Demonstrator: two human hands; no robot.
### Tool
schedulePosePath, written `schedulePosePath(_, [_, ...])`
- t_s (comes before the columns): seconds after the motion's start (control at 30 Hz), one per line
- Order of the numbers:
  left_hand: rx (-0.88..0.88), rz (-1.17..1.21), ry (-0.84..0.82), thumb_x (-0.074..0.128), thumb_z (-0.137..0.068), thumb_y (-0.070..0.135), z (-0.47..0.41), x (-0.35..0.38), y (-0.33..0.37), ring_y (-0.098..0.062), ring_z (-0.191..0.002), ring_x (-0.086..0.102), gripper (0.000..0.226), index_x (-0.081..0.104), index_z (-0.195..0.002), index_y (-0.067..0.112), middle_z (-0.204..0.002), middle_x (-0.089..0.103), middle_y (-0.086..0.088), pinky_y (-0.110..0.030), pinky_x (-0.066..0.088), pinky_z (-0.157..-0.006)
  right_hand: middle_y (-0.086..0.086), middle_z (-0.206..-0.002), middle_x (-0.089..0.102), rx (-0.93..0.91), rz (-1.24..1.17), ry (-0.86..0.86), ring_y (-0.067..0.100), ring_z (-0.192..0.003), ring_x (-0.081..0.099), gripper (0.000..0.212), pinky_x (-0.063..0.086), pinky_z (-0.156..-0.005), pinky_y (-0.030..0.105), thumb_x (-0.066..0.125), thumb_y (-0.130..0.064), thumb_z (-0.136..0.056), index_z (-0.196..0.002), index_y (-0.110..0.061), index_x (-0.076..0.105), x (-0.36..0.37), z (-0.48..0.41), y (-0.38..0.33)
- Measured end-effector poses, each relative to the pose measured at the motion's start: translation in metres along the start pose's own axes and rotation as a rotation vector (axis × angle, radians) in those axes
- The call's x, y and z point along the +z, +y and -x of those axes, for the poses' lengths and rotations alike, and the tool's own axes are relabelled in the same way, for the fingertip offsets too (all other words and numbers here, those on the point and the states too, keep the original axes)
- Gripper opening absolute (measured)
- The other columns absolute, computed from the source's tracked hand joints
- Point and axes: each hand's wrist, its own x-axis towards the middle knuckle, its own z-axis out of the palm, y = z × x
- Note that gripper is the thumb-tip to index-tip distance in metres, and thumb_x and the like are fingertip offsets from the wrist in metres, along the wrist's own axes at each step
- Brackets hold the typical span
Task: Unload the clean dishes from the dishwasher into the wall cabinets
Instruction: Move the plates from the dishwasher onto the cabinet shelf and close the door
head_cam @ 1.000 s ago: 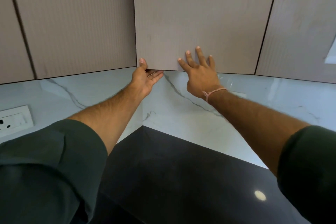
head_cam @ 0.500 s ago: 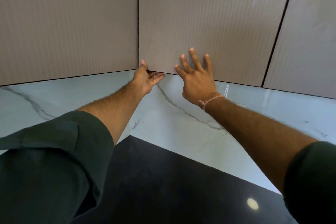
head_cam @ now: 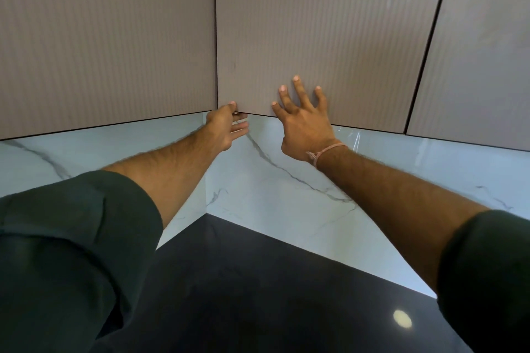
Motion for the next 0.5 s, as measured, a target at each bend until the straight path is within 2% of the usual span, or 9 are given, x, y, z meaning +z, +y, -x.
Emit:
schedulePosePath(0.07, [0.038,-0.134,0.042,0.059,-0.098,0.024,0.013,-0.002,0.0,-0.026,-0.099,0.066,0.027,0.063,-0.12,0.009,-0.123,0.065,-0.009,-0.041,0.058,-0.088,0.007,-0.164,-0.002,-0.01,-0.048,-0.063,0.036,-0.148,-0.015,0.077,-0.001,-0.117,0.061,0.057,-0.037,-0.084,-0.153,-0.025,0.024,-0.011,0.001,0.0])
schedulePosePath(0.13, [0.059,-0.193,0.05,0.064,-0.095,0.023,0.033,-0.004,0.002,-0.024,-0.106,0.062,0.034,0.059,-0.125,0.01,-0.126,0.061,-0.005,-0.042,0.054,-0.096,0.005,-0.164,0.003,0.005,-0.144,-0.128,0.033,-0.15,-0.01,0.077,0.006,-0.117,0.059,0.057,-0.033,-0.084,-0.152,-0.025,0.023,-0.026,0.003,0.001])
schedulePosePath(0.2, [0.072,-0.241,0.034,0.069,-0.092,0.026,0.053,-0.006,0.004,-0.024,-0.116,0.055,0.057,0.044,-0.141,0.01,-0.13,0.055,-0.004,-0.043,0.047,-0.104,0.005,-0.163,0.009,0.049,-0.23,-0.178,0.032,-0.15,-0.001,0.079,0.013,-0.114,0.059,0.058,-0.031,-0.083,-0.152,-0.025,0.021,-0.042,0.009,-0.001])
schedulePosePath(0.3, [0.088,-0.295,-0.005,0.071,-0.09,0.029,0.084,-0.013,0.006,-0.028,-0.133,0.044,0.086,0.018,-0.155,0.016,-0.151,0.04,-0.008,-0.046,0.038,-0.112,0.007,-0.158,0.019,0.113,-0.286,-0.195,0.033,-0.146,0.013,0.077,0.018,-0.112,0.059,0.061,-0.031,-0.081,-0.149,-0.024,0.028,-0.062,0.03,-0.007])
schedulePosePath(0.37, [0.105,-0.31,-0.025,0.072,-0.09,0.027,0.104,-0.017,0.009,-0.029,-0.14,0.037,0.09,0.013,-0.157,0.018,-0.158,0.032,-0.008,-0.048,0.033,-0.116,0.007,-0.158,0.019,0.127,-0.297,-0.205,0.034,-0.145,0.016,0.076,0.018,-0.112,0.058,0.062,-0.032,-0.081,-0.149,-0.023,0.029,-0.074,0.047,-0.011])
schedulePosePath(0.5, [0.127,-0.34,-0.039,0.07,-0.091,0.027,0.151,-0.029,0.018,-0.029,-0.139,0.039,0.086,0.016,-0.157,0.019,-0.157,0.032,-0.01,-0.048,0.035,-0.115,0.008,-0.159,0.018,0.149,-0.351,-0.215,0.034,-0.144,0.02,0.075,0.02,-0.113,0.056,0.061,-0.029,-0.084,-0.15,-0.02,0.027,-0.109,0.081,-0.015])
